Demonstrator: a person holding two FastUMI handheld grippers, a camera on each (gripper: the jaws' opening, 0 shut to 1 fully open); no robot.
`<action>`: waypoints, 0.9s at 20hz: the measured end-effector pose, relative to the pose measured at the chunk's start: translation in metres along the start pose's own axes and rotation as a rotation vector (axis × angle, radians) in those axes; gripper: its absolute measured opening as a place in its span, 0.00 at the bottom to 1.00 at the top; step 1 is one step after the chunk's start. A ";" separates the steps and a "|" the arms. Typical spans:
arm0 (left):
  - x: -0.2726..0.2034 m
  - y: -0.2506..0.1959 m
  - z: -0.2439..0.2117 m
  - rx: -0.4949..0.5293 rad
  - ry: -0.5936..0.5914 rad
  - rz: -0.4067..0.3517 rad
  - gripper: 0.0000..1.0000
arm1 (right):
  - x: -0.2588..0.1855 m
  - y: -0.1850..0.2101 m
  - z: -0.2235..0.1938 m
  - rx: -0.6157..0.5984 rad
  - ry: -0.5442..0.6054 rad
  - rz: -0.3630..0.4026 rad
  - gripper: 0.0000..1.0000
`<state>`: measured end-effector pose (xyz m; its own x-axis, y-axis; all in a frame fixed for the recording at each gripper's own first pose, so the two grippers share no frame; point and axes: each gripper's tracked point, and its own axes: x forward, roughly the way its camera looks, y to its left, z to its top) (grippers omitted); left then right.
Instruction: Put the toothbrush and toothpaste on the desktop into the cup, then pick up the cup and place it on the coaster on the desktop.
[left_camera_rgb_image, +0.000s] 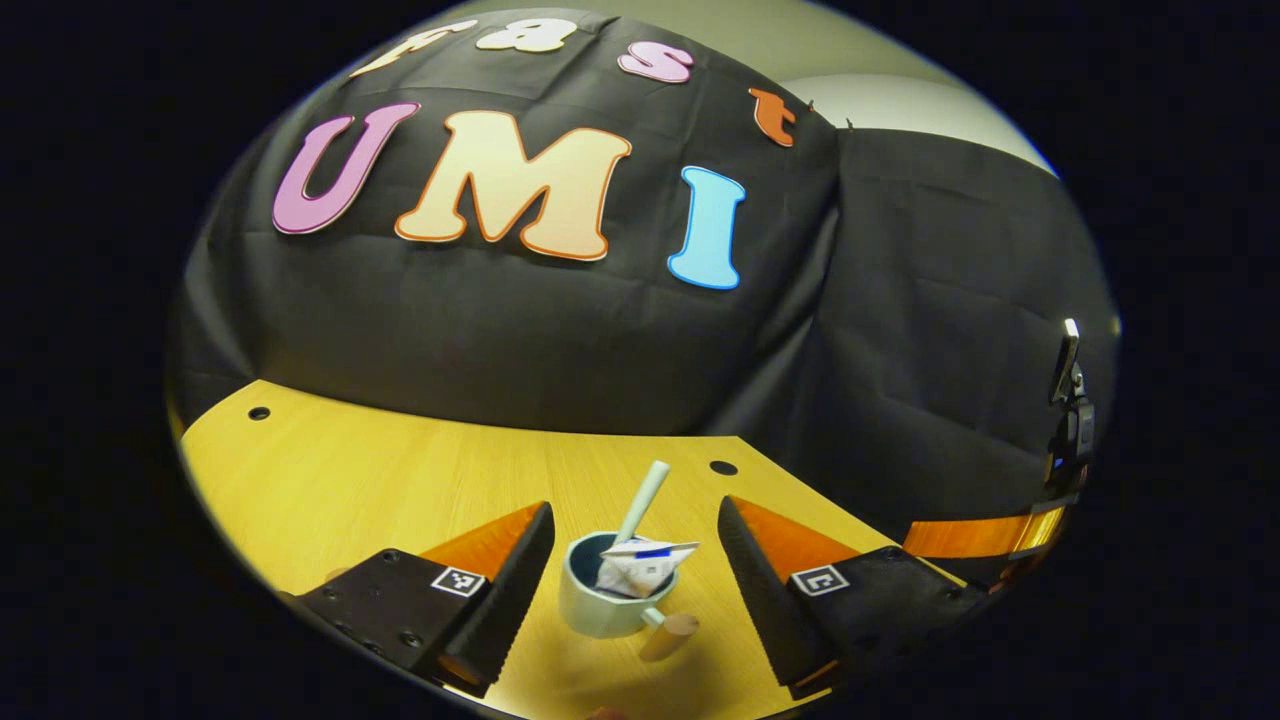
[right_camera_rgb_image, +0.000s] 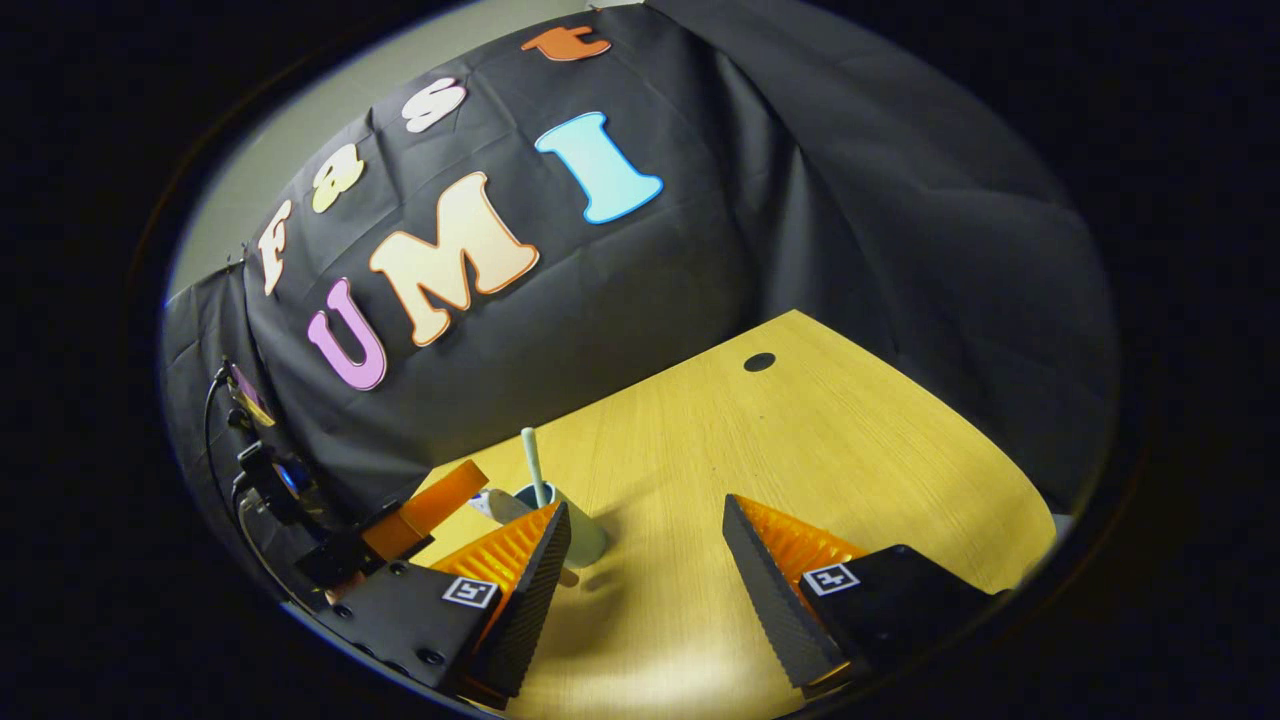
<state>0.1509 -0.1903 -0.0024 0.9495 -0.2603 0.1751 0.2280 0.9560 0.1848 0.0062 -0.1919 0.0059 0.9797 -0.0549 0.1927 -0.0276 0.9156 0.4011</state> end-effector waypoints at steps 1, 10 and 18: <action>-0.006 0.005 0.003 -0.003 0.008 0.012 0.95 | 0.001 0.005 -0.002 -0.009 0.016 0.010 0.95; -0.069 0.081 0.028 -0.044 0.021 0.162 0.95 | 0.031 0.066 -0.026 -0.107 0.162 0.086 0.98; -0.122 0.144 0.008 -0.038 0.102 0.307 0.95 | 0.074 0.111 -0.072 -0.176 0.400 0.114 0.98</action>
<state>0.0661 -0.0217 0.0111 0.9914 0.0537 0.1192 -0.0660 0.9926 0.1016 0.0897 -0.0653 0.0004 0.9731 0.1767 -0.1482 -0.1393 0.9625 0.2326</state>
